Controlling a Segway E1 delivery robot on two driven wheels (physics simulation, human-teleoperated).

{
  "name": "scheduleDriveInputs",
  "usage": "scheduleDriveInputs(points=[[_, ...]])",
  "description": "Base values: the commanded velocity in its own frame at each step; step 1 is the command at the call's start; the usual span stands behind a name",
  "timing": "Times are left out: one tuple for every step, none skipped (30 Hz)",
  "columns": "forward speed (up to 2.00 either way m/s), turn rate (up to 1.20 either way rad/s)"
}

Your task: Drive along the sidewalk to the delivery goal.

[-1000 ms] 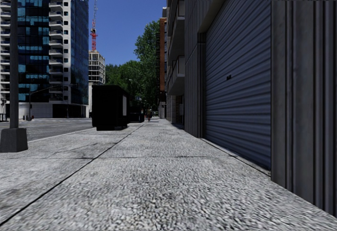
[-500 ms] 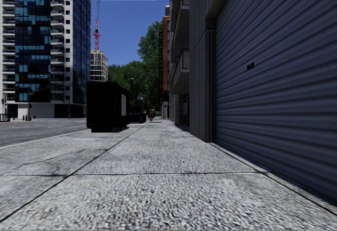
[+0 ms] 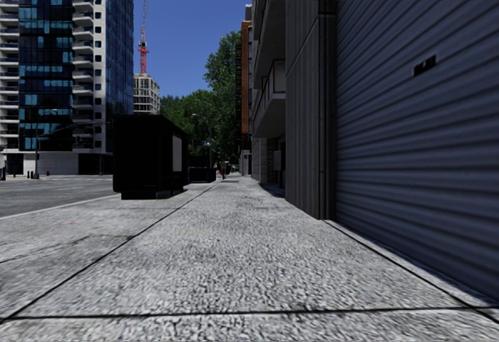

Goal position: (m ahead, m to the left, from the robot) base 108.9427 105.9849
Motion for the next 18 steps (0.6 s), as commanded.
scheduleDriveInputs(points=[[1.99, 0.00], [1.99, 0.00], [1.99, 0.00], [1.99, 0.00], [1.99, 0.00], [1.99, 0.00], [1.99, 0.00], [1.99, 0.00], [1.99, 0.00], [1.99, 0.00], [1.99, 0.00], [1.99, 0.00], [1.99, 0.00], [1.99, 0.00], [1.99, 0.00], [1.99, 0.00], [1.99, 0.00], [1.99, 0.00]])
